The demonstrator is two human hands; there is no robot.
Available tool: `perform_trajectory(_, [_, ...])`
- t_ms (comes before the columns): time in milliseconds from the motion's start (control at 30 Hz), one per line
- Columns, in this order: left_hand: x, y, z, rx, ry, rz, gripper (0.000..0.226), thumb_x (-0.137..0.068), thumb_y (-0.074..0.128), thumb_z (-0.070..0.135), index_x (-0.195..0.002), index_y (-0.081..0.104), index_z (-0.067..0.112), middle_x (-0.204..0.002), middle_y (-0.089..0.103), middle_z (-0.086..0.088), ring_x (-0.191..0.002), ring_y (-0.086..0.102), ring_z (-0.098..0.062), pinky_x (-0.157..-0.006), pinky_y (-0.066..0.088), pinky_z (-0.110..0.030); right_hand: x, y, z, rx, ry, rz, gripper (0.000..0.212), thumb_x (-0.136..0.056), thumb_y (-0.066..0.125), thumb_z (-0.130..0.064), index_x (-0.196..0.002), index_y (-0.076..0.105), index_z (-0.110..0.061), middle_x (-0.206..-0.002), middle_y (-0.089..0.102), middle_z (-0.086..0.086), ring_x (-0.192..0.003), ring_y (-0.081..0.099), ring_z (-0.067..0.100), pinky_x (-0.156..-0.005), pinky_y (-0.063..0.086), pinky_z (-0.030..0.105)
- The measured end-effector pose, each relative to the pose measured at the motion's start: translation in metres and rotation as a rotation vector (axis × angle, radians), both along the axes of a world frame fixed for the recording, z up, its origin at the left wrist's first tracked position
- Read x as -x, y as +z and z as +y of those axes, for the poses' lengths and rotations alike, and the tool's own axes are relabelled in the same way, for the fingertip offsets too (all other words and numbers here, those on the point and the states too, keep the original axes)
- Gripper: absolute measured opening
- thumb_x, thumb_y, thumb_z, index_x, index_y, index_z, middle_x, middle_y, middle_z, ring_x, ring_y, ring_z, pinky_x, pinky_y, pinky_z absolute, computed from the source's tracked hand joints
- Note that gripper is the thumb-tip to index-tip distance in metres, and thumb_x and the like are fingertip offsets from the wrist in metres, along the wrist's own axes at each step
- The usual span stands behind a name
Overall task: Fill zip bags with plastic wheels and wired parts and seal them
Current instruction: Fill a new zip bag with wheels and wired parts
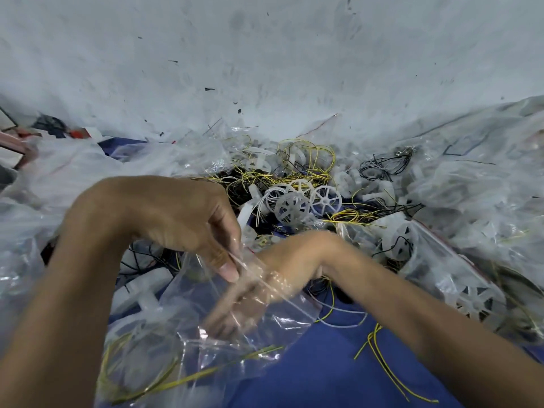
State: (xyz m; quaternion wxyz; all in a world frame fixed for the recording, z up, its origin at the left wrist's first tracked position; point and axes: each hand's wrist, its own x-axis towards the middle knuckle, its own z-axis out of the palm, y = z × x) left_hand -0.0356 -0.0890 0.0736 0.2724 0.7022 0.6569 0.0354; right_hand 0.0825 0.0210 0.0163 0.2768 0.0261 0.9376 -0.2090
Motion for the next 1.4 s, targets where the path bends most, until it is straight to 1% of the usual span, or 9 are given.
perform_trajectory(133, [0.004, -0.006, 0.005, 0.018, 0.073, 0.051, 0.011, -0.074, 0.075, 0.038, -0.082, 0.075, 0.03, -0.083, 0.073, 0.01, -0.086, 0.067, -0.009, -0.091, 0.05, -0.036, -0.005, 0.027, 0.043, 0.55, -0.268, 0.294, 0.018, -0.093, 0.051, -0.008, -0.098, 0.066, -0.016, -0.089, 0.073, -0.008, -0.086, 0.068, 0.004, -0.073, 0.05, 0.013])
perform_trajectory(200, [0.005, -0.008, 0.008, 0.001, 0.081, 0.102, 0.013, -0.076, 0.075, 0.036, -0.085, 0.074, 0.027, -0.085, 0.073, 0.008, -0.089, 0.068, -0.013, -0.091, 0.05, -0.041, -0.009, 0.028, 0.088, 0.47, -0.55, 0.545, 0.015, -0.094, 0.052, -0.015, -0.099, 0.066, -0.016, -0.101, 0.072, 0.003, -0.09, 0.069, 0.011, -0.075, 0.053, 0.017])
perform_trajectory(300, [0.007, -0.011, 0.009, -0.049, 0.085, 0.062, 0.015, -0.071, 0.076, 0.039, -0.08, 0.075, 0.027, -0.08, 0.072, 0.005, -0.083, 0.067, -0.014, -0.089, 0.05, -0.038, -0.024, 0.004, 0.166, -0.074, -0.895, 0.743, 0.018, -0.092, 0.055, -0.016, -0.106, 0.066, -0.011, -0.113, 0.066, 0.011, -0.1, 0.063, 0.017, -0.089, 0.049, 0.026])
perform_trajectory(533, [0.002, -0.025, 0.026, -0.151, 0.062, -0.016, 0.018, -0.077, 0.074, 0.033, -0.075, 0.073, 0.016, -0.073, 0.071, -0.003, -0.072, 0.067, -0.021, -0.077, 0.053, -0.036, -0.072, -0.041, 0.241, -0.658, -0.894, 0.216, 0.032, -0.092, 0.051, -0.017, -0.122, 0.056, -0.007, -0.129, 0.054, 0.016, -0.113, 0.051, 0.031, -0.09, 0.043, 0.03])
perform_trajectory(667, [0.002, -0.026, 0.026, -0.111, 0.078, -0.026, 0.018, -0.077, 0.074, 0.033, -0.077, 0.073, 0.015, -0.077, 0.071, -0.005, -0.077, 0.068, -0.025, -0.081, 0.055, -0.041, -0.071, -0.044, 0.241, -0.717, -0.87, 0.188, 0.027, -0.091, 0.051, -0.013, -0.116, 0.06, -0.006, -0.122, 0.057, 0.016, -0.107, 0.054, 0.03, -0.076, 0.042, 0.025])
perform_trajectory(867, [0.002, -0.023, 0.023, -0.104, 0.082, -0.011, 0.019, -0.077, 0.073, 0.035, -0.078, 0.073, 0.016, -0.079, 0.071, -0.005, -0.082, 0.066, -0.024, -0.086, 0.051, -0.041, -0.076, -0.046, 0.247, -0.752, -0.919, 0.242, 0.025, -0.091, 0.052, -0.01, -0.114, 0.061, -0.004, -0.116, 0.059, 0.018, -0.103, 0.055, 0.032, -0.084, 0.048, 0.033])
perform_trajectory(1100, [0.002, -0.024, 0.025, -0.113, 0.09, -0.016, 0.013, -0.076, 0.074, 0.035, -0.077, 0.074, 0.022, -0.077, 0.072, 0.003, -0.078, 0.068, -0.016, -0.079, 0.053, -0.032, -0.084, -0.004, 0.25, -0.159, -1.22, 0.753, 0.021, -0.09, 0.059, -0.015, -0.106, 0.066, -0.004, -0.097, 0.067, 0.006, -0.081, 0.061, 0.015, -0.076, 0.04, 0.02])
perform_trajectory(1267, [0.002, -0.024, 0.025, -0.102, 0.089, 0.005, 0.018, -0.075, 0.074, 0.038, -0.08, 0.074, 0.021, -0.079, 0.072, 0.001, -0.079, 0.068, -0.017, -0.084, 0.053, -0.039, -0.071, 0.036, 0.222, 0.22, -1.052, 0.932, 0.016, -0.089, 0.059, -0.007, -0.079, 0.07, -0.012, -0.078, 0.065, 0.005, -0.07, 0.06, 0.01, -0.06, 0.052, 0.017])
perform_trajectory(1400, [0.0, -0.025, 0.026, -0.096, 0.095, -0.002, 0.012, -0.075, 0.075, 0.038, -0.077, 0.073, 0.026, -0.078, 0.072, 0.004, -0.08, 0.068, -0.017, -0.084, 0.053, -0.038, -0.055, 0.058, 0.191, 0.363, -0.89, 0.97, 0.015, -0.09, 0.057, -0.008, -0.081, 0.069, -0.013, -0.083, 0.067, 0.001, -0.076, 0.062, 0.006, -0.068, 0.055, 0.023])
